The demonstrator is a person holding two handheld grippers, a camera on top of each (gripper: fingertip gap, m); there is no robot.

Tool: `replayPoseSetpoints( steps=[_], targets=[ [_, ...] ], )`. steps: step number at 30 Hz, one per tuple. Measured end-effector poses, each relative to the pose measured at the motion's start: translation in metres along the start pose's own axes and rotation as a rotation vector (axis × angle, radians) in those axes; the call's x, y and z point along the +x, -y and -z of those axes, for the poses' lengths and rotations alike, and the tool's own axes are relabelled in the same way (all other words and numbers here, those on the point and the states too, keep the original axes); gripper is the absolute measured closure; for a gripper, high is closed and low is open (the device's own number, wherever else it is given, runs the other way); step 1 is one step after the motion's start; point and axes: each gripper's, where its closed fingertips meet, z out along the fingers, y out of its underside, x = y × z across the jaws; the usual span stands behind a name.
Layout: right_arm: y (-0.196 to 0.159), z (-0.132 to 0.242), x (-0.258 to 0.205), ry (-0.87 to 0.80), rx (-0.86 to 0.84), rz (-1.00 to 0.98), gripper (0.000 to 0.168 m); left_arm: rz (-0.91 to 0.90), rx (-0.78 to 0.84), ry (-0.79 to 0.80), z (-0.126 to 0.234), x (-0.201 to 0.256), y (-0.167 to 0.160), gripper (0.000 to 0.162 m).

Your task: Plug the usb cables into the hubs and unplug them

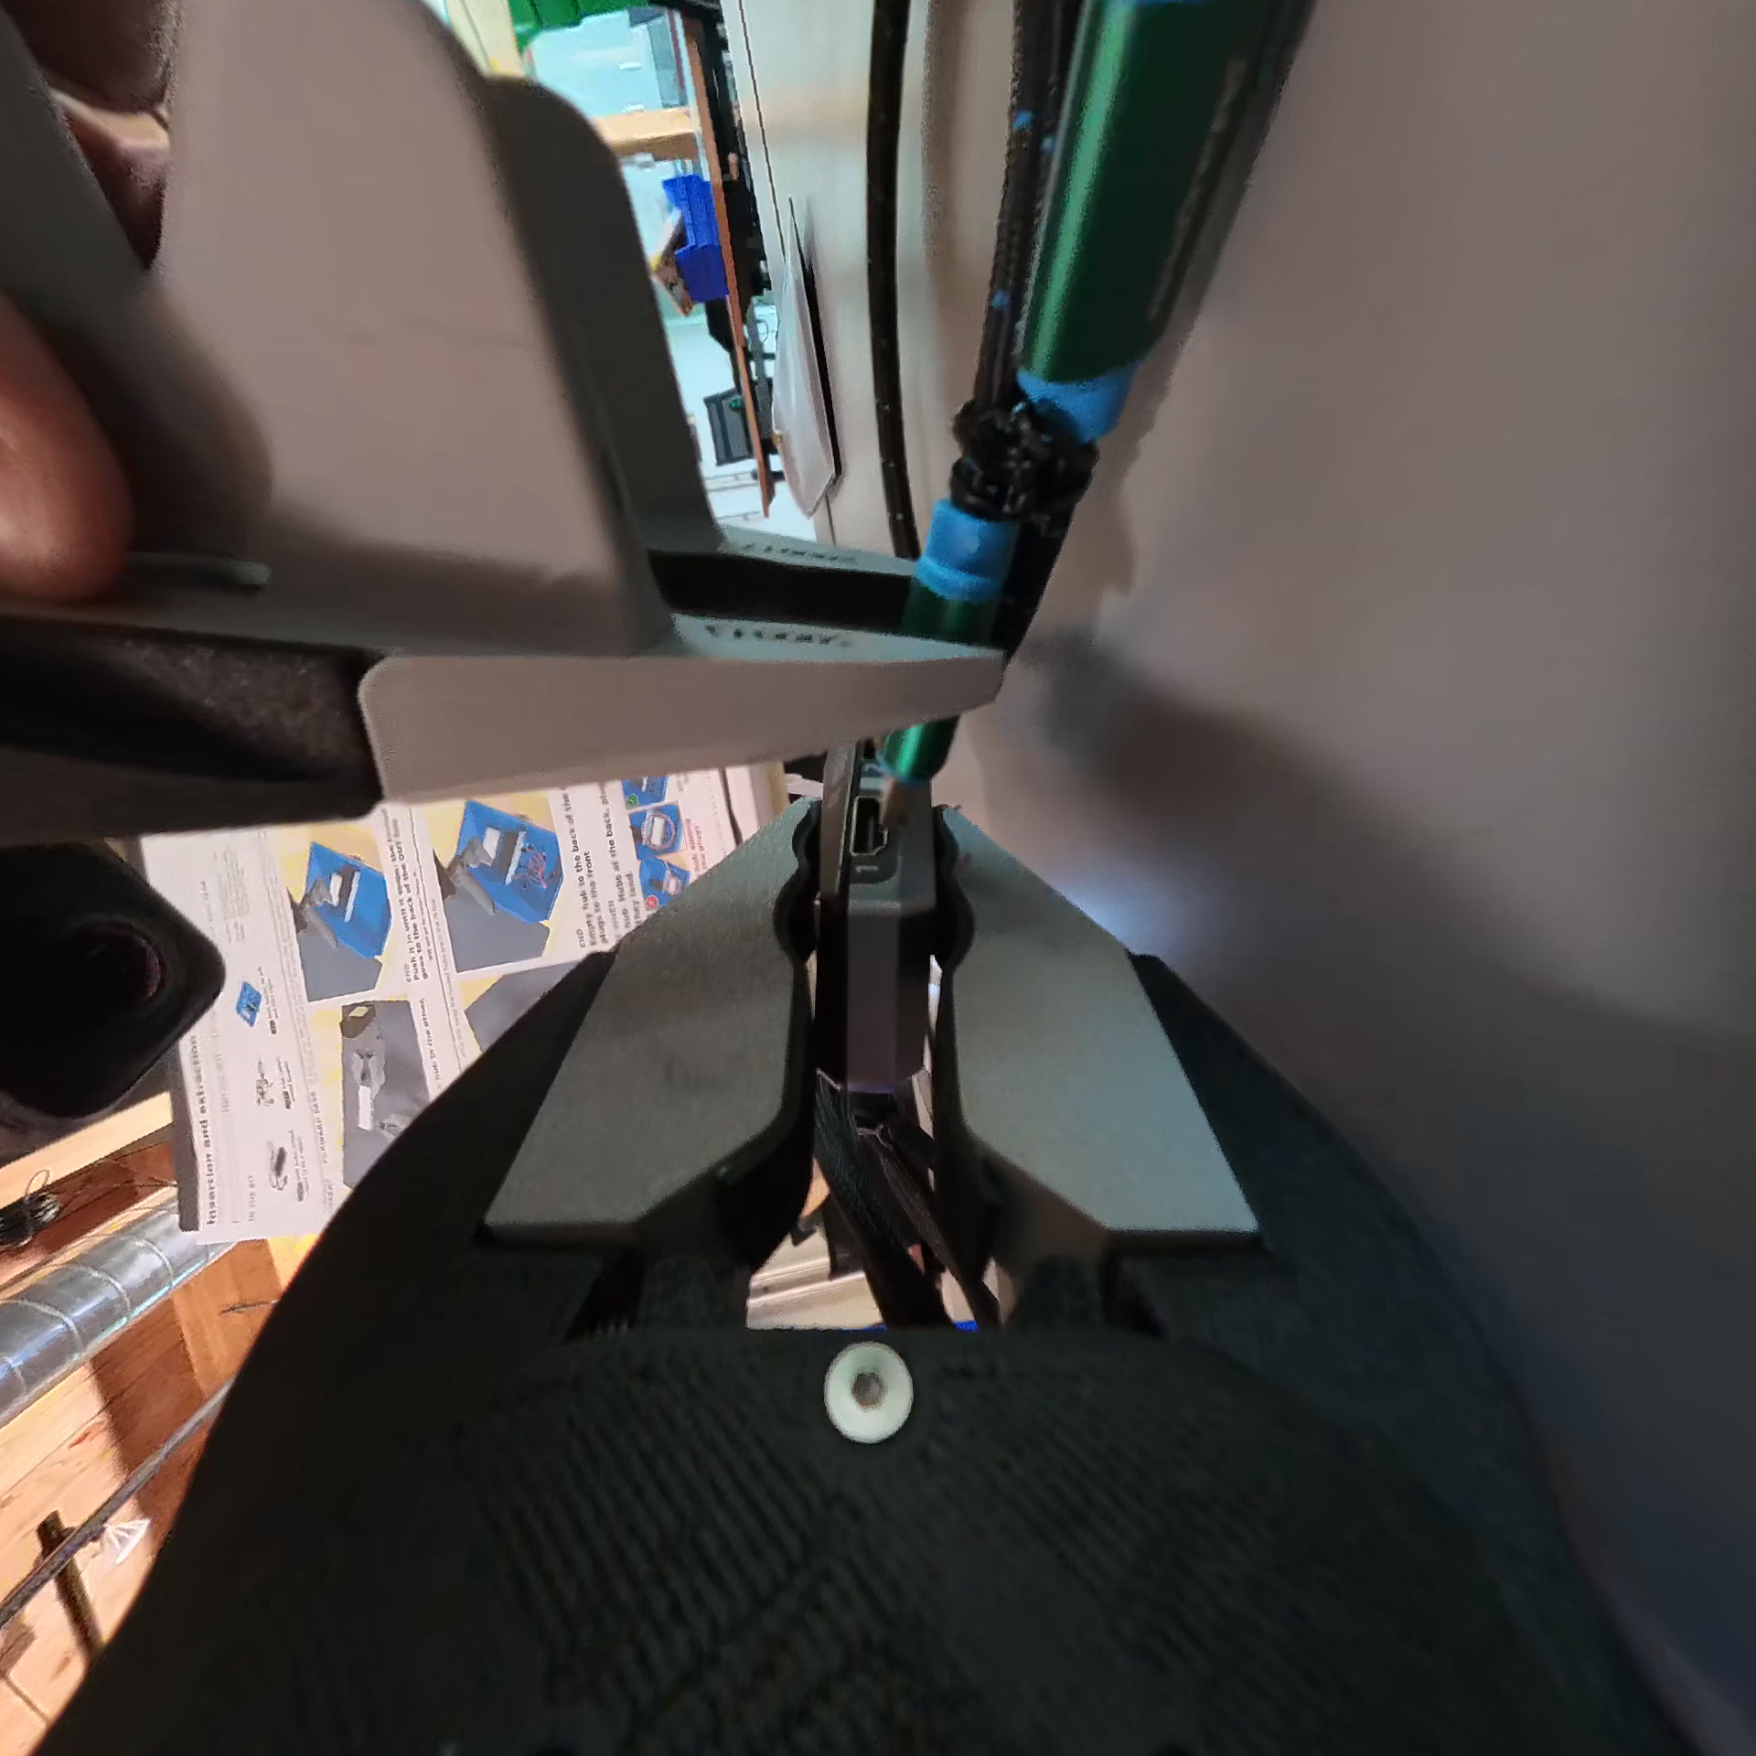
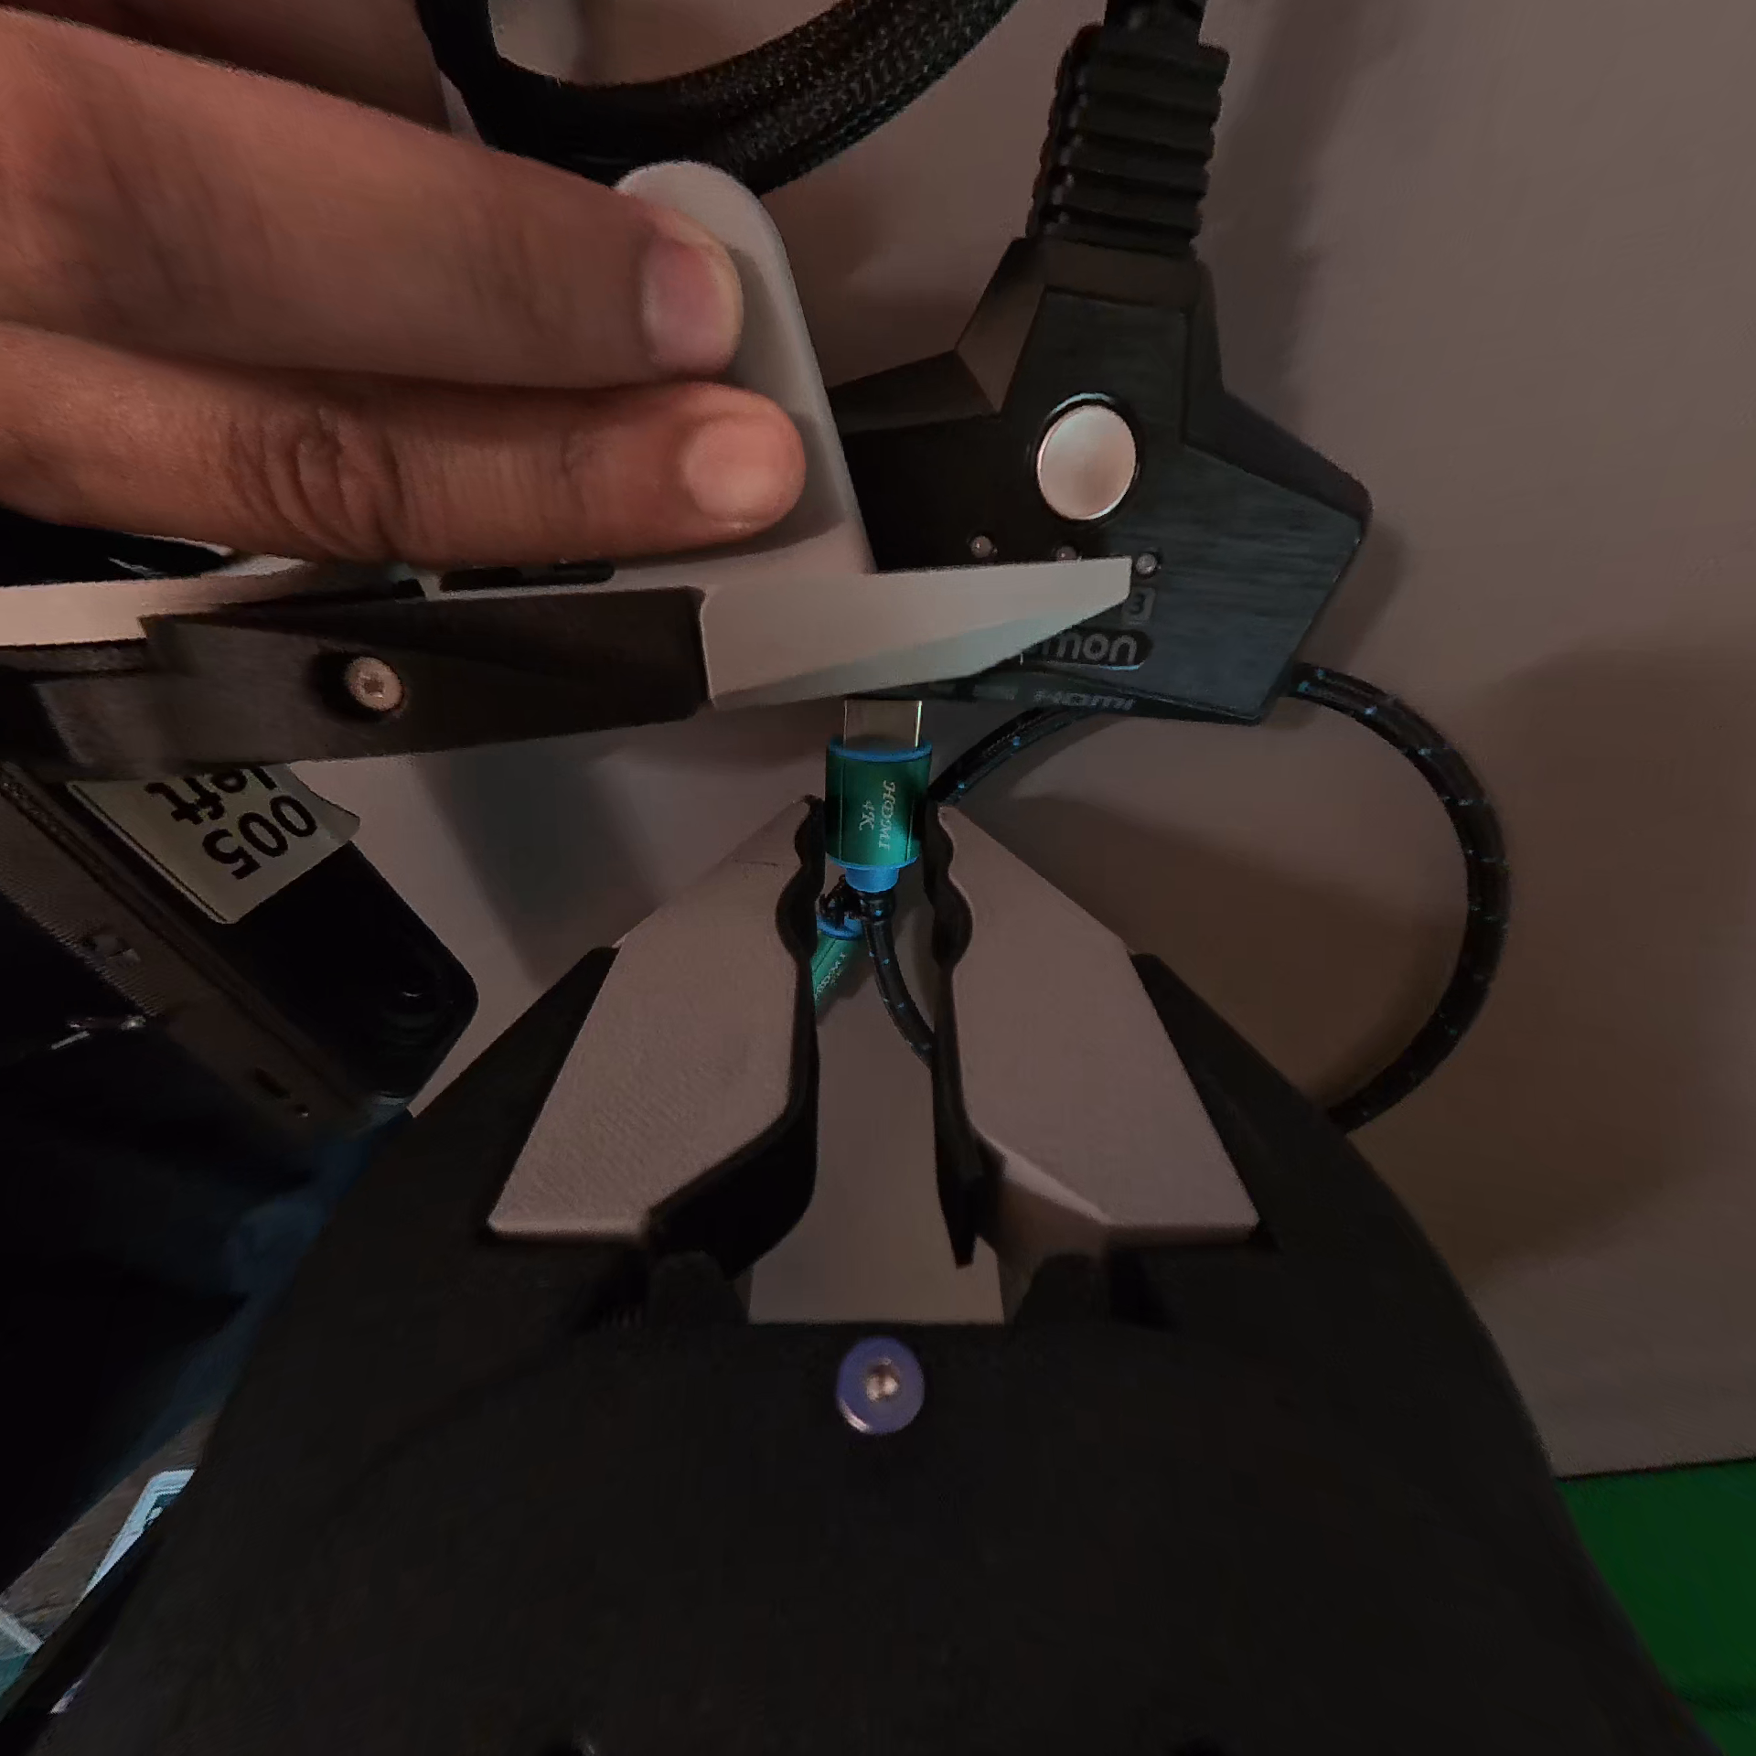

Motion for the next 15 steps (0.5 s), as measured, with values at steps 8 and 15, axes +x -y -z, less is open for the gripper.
replayPoseSetpoints(
  steps=[8,15],
  targets=[
    [0.0022,-0.0004,-0.0039,0.006,-0.027,0.029,0.151,-0.009,-0.011,-0.003,-0.0009,0.0014,-0.0007,0.144],
    [0.0014,0.0007,-0.0002,0.034,-0.052,0.014,0.151,-0.037,-0.023,0.008,-0.0002,0.0006,-0.001,0.143]
  ],
)
